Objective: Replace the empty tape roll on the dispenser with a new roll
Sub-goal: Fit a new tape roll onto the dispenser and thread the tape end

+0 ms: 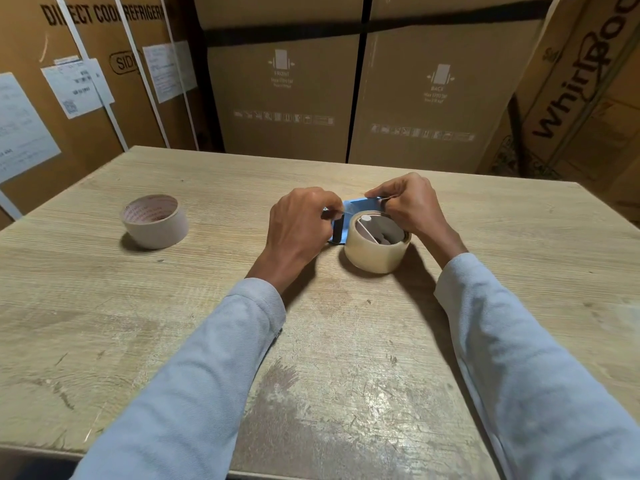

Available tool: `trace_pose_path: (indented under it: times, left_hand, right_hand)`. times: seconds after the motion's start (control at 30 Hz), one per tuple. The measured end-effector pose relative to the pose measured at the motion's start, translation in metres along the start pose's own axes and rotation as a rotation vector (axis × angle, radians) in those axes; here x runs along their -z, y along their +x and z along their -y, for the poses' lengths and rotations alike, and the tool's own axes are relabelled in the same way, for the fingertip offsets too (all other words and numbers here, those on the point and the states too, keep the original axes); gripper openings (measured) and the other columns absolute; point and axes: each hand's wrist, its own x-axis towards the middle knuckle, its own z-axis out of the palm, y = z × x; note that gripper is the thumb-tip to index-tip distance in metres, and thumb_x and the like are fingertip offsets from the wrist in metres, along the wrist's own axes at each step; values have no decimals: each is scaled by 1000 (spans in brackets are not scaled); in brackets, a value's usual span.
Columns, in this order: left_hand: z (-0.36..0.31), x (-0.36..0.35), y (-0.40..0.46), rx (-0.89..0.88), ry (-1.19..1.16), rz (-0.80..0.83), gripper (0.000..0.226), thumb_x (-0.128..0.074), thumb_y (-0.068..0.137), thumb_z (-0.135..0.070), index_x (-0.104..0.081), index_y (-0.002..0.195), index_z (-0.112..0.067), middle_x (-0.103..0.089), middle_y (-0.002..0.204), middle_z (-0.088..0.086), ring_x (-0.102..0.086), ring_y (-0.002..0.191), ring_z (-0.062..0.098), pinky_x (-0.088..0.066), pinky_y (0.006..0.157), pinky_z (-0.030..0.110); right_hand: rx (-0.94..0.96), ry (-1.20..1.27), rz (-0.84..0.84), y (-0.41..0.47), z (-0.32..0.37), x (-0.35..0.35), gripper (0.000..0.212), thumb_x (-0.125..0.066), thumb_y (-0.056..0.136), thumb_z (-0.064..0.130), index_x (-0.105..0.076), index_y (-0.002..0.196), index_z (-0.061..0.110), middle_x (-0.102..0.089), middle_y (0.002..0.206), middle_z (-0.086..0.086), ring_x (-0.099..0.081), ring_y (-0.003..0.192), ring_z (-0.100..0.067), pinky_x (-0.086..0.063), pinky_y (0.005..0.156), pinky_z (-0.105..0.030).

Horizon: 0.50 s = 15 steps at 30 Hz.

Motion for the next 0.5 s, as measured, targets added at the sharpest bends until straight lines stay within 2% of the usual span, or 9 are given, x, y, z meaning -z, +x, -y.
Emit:
trace_pose_path:
  times: [0.1,0.2,0.3,0.5]
  left_hand:
    - [-2,1,0,-7,5,-9,23,-67,77,-2,-77,87,-20,-75,86,0,-68,76,25,-57,60,38]
    - [-10,0,-2,17,46,-15,14,-67,83,-9,-75,90,-18,-74,85,1,-66,75,24,-54,60,35]
    - [-15,0,-5,54,94,-9,8,-66,87,-13,-71,94,-14,-71,87,3,-64,74,22,-54,60,34]
    - [-14,2,-16,92,125,17,8,-63,89,-14,-69,95,-13,-72,89,5,-65,76,26,-52,60,35]
  right_hand:
    - [0,8,-1,-1,0,0,38,-62,79,-9,-81,101,15,-79,103,-6,-67,88,-12,-47,70,-20]
    - [3,9,-13,-2,0,0,40,-60,77,-9,-81,100,15,-79,101,-6,-68,87,-12,-50,69,-20]
    - [1,-8,-32,-3,0,-2,39,-62,76,-8,-82,99,17,-79,99,-4,-67,84,-11,-46,64,-15]
    - [-8,-35,-51,-2,1,-4,38,-65,76,-6,-82,98,19,-79,100,-4,-70,90,-17,-55,76,-26]
